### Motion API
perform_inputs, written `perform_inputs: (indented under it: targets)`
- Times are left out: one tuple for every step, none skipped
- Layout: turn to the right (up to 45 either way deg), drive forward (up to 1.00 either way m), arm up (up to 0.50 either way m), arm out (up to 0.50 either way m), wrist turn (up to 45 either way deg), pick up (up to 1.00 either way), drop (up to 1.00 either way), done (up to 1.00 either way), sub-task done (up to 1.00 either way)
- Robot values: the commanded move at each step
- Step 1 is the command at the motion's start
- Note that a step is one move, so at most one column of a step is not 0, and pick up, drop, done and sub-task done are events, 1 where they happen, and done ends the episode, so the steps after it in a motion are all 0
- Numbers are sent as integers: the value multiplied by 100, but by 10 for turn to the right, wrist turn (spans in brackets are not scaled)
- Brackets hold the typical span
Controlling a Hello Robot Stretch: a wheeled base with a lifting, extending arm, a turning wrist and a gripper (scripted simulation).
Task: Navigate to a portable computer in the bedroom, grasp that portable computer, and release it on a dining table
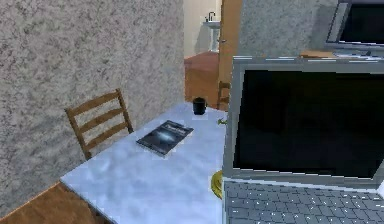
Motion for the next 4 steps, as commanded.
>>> perform_inputs:
  targets:
    - [-180, 0, 0, 0, 0, 0, 0, 0, 0]
    - [0, 0, 0, 26, 0, 0, 0, 0, 0]
    - [0, 0, 0, 0, 390, 0, 0, 0, 0]
    - [0, 0, -32, 0, 0, 0, 0, 0, 0]
